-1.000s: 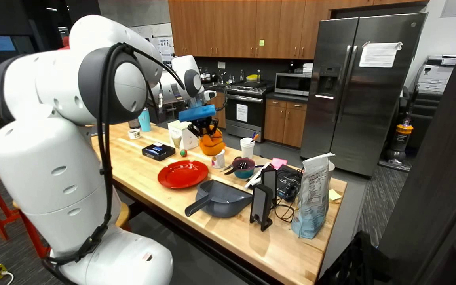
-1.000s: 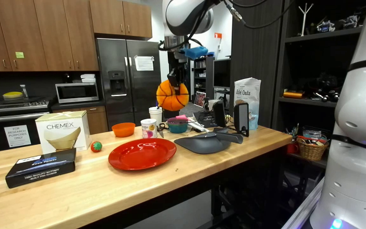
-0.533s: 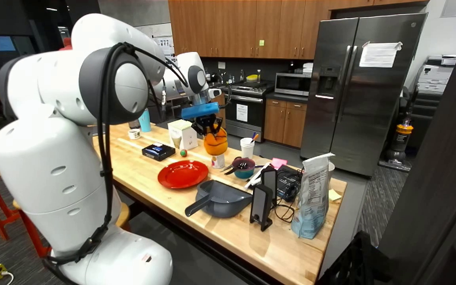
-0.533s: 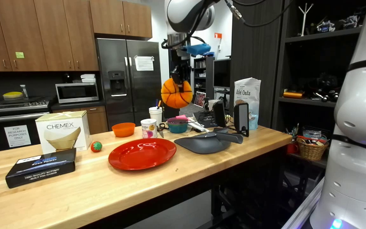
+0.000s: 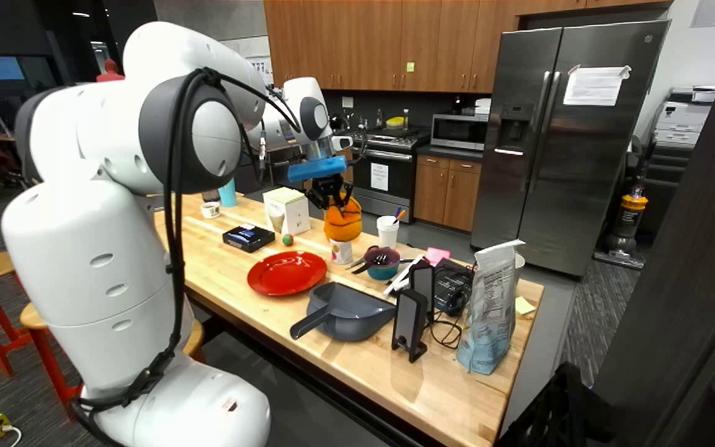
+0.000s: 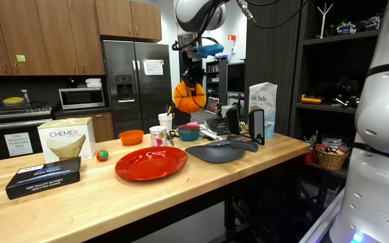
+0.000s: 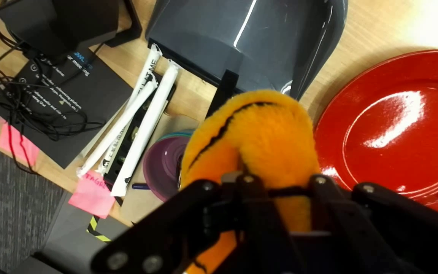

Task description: Move the basketball off the plate and onto the counter

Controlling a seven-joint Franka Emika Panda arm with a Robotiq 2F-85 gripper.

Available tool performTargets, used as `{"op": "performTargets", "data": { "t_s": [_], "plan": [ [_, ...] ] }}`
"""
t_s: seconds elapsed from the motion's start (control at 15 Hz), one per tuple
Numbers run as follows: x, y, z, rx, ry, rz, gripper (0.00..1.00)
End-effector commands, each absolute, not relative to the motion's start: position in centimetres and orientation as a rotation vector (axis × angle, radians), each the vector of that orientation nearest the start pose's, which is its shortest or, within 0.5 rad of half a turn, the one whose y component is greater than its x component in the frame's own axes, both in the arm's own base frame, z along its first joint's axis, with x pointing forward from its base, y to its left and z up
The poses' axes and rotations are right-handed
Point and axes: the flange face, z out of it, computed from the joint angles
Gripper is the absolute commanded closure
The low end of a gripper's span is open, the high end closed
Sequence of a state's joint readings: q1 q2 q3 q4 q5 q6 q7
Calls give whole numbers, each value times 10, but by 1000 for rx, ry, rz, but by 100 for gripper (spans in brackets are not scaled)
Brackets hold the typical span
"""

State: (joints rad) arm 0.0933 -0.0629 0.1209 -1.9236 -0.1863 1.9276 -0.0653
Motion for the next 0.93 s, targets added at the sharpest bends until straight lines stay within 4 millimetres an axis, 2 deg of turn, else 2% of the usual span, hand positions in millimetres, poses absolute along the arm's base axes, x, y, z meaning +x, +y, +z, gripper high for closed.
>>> {"op": "performTargets", "data": {
  "t_s": [0.0,0.47,0.87],
  "plan": [
    [545,98,531,-3322,-502,-110,95],
    [568,86,538,-3407,-381,-39,95],
    [566,103,553,-3448,-415,-110,95]
  ]
}}
